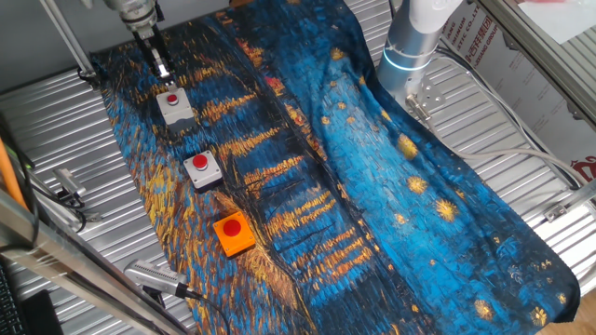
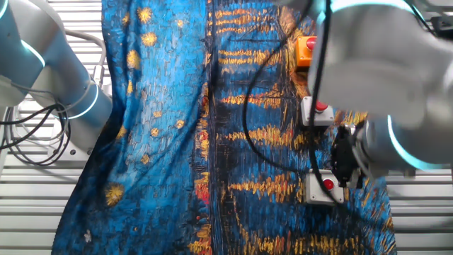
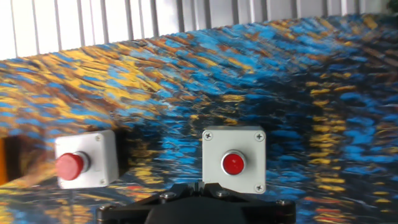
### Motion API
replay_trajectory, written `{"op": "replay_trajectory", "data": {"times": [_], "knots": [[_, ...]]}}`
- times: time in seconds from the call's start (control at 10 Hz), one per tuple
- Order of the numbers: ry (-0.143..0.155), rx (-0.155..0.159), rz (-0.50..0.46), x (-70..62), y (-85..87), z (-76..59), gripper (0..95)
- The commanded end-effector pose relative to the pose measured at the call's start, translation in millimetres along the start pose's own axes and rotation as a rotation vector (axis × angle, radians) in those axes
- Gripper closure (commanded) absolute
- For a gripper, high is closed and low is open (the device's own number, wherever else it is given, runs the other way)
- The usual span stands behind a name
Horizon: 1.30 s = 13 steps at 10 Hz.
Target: Press three buttons from left to right in sequence
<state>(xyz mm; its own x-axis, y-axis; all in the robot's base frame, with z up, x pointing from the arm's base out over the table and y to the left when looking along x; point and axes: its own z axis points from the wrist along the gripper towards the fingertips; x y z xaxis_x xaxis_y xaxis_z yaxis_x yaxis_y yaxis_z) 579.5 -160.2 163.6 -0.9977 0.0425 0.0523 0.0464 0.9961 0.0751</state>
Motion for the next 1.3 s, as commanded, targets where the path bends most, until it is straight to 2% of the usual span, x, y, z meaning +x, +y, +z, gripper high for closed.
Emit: {"op": "replay_trajectory", "data": {"times": [0.1,0.5,0.8,1.0,1.3], "knots": [[0.022,0.103,-0.029,0.2,-1.5,-0.1,95.0],[0.021,0.098,-0.026,-0.3,-2.1,2.6,95.0],[0.009,0.094,-0.031,-2.2,-4.4,13.5,95.0],[0.008,0.095,-0.031,-2.6,-5.7,15.2,95.0],[0.009,0.097,-0.059,-5.0,-22.7,16.0,95.0]]}}
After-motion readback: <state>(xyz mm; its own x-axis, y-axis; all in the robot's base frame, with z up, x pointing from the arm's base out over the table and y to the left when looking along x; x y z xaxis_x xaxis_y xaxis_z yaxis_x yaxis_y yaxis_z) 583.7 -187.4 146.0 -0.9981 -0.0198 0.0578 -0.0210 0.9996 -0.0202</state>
